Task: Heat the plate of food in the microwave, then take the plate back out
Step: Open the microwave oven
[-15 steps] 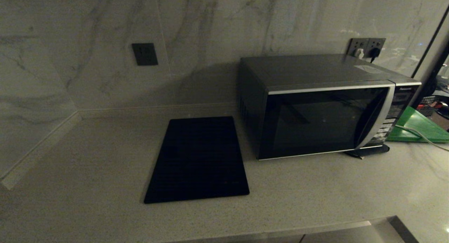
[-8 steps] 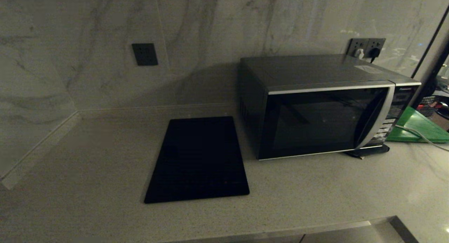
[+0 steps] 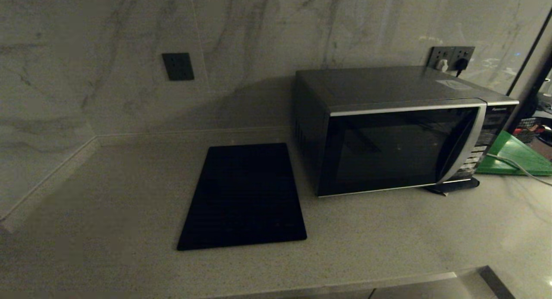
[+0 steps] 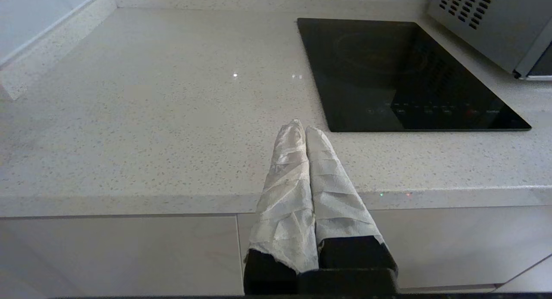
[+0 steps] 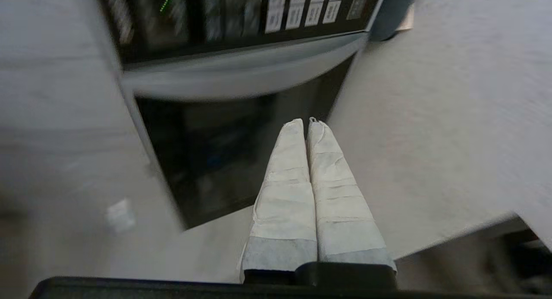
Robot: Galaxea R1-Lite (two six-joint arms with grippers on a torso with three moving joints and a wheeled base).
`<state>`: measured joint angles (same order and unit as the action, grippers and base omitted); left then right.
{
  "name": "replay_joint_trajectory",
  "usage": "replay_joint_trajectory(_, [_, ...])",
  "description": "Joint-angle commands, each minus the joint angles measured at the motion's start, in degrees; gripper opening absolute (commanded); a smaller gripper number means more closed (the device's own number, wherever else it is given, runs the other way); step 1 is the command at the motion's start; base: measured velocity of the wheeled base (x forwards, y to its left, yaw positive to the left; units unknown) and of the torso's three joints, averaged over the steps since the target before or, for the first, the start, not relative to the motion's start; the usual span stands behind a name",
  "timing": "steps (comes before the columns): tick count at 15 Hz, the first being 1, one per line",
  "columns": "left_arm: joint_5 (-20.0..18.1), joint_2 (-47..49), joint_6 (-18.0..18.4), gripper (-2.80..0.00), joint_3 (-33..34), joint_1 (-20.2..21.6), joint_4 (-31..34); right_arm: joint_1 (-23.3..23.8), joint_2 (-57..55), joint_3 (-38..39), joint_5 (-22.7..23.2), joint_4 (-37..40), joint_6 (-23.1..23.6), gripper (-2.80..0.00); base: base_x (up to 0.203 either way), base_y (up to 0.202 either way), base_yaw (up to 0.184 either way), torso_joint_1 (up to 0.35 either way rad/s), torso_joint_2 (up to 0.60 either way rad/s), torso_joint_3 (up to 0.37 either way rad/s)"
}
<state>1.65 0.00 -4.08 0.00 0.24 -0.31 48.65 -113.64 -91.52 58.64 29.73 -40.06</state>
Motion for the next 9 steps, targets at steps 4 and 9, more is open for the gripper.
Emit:
replay_joint_trajectory(4, [0.0, 0.1, -0.1, -2.80, 0.0, 0.0, 0.0, -1.1, -17.2, -6.3, 7.6, -4.1, -1.0, -2.80, 0.000, 0.000, 0.000, 0.000, 0.00, 0.000])
replay_joint_trajectory(9, [0.0, 0.1, -0.1, -2.80, 0.0, 0.0, 0.0, -5.6, -24.1, -12.5, 9.3, -8.3, -0.9, -2.80, 0.000, 0.000, 0.000, 0.000, 0.00, 0.000])
